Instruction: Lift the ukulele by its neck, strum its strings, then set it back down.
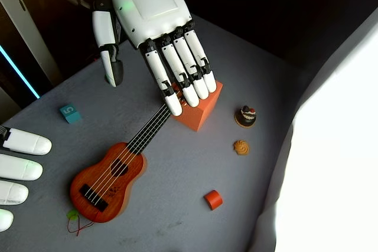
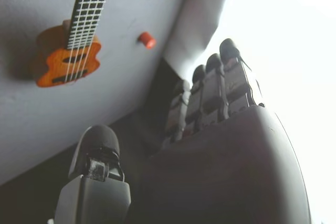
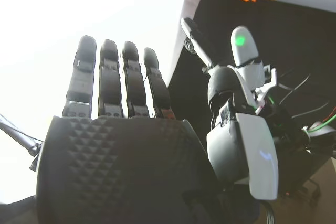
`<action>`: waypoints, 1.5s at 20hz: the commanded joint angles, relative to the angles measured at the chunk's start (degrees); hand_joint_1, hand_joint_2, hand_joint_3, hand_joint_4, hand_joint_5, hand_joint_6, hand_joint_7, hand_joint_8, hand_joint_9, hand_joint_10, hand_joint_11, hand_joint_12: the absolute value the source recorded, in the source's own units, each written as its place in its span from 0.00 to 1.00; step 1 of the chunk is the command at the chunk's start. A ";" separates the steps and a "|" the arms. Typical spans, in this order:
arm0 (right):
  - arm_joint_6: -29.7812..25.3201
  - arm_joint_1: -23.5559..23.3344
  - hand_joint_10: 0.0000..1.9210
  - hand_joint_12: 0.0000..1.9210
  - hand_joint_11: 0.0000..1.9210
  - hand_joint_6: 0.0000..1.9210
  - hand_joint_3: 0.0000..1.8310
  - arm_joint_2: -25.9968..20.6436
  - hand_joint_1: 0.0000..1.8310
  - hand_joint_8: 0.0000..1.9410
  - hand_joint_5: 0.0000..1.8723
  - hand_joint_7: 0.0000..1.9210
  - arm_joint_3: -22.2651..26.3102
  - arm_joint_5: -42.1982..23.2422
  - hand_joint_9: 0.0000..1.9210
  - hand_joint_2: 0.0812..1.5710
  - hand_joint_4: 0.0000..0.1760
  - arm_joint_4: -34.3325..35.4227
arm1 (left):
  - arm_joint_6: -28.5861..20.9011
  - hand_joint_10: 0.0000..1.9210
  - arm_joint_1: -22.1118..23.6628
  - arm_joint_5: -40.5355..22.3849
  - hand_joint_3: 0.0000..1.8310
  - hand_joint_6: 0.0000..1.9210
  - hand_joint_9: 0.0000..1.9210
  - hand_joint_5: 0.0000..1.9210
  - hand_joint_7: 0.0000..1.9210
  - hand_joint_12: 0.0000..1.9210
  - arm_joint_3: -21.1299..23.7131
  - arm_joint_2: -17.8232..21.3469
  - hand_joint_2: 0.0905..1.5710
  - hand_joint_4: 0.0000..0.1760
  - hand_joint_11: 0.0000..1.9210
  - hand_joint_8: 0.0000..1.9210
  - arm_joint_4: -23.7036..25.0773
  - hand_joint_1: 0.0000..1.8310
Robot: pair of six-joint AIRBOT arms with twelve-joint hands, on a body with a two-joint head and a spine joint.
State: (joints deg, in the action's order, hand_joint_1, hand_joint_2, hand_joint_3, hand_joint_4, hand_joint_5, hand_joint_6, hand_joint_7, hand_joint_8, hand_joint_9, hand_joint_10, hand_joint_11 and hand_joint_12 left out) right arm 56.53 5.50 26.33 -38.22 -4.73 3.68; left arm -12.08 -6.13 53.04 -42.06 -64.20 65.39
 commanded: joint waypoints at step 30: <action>-0.39 -0.72 0.01 0.13 0.00 0.00 0.00 -0.22 0.11 0.00 0.05 0.06 0.08 -6.52 0.06 0.80 0.00 0.28 | -14.26 0.00 -15.66 0.58 0.00 0.00 0.00 0.00 0.00 0.00 -18.38 -17.68 0.67 0.00 0.00 0.00 19.06 0.42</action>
State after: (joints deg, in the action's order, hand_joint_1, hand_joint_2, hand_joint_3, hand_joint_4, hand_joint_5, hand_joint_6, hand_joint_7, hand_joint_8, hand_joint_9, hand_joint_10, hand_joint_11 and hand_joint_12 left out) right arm 56.51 5.50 26.33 -38.22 -4.38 3.66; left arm -26.33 -22.06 53.25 -60.60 -81.69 79.31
